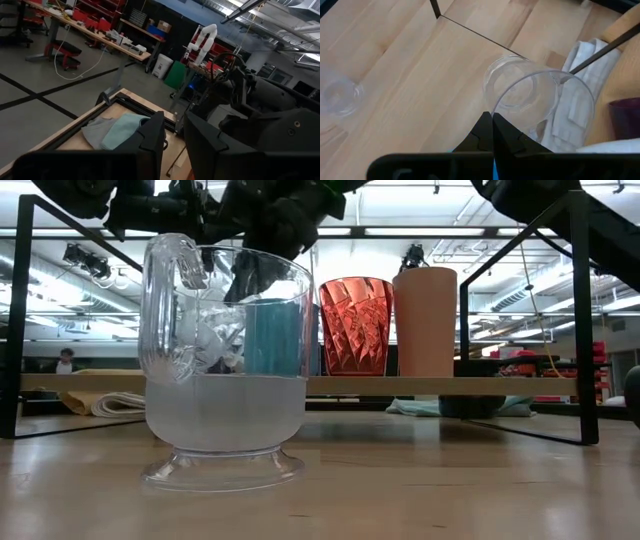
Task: Stack small to large cups/mugs on shelf
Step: Put the top transparent mug on the shelf
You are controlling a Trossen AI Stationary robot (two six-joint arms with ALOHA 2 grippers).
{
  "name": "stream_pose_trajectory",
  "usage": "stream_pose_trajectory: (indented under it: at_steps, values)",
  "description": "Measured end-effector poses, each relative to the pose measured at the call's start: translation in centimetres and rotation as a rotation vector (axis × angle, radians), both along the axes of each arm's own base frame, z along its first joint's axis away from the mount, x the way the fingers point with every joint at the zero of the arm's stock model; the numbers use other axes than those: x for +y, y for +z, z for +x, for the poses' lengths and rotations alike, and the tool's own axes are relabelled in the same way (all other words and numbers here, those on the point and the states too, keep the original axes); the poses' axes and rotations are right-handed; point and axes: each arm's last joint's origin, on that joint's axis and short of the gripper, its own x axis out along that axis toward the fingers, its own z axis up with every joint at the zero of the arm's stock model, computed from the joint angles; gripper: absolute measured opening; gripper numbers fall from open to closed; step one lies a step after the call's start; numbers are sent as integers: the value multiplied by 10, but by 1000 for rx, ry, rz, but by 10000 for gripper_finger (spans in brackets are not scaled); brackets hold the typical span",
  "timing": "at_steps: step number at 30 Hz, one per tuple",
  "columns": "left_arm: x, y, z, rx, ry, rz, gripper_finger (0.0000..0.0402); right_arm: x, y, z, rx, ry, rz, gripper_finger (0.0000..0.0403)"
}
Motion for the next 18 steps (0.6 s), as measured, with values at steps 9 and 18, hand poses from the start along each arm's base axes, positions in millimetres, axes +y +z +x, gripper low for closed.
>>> stream_pose_trajectory:
  at_steps: [9, 18]
  values:
    - [0, 0, 0, 0, 0, 2, 85, 0, 0, 0, -1, 13, -27, 0]
    - [0, 0, 0, 4, 1, 17, 80, 3, -3, -5, 44, 38, -82, 0]
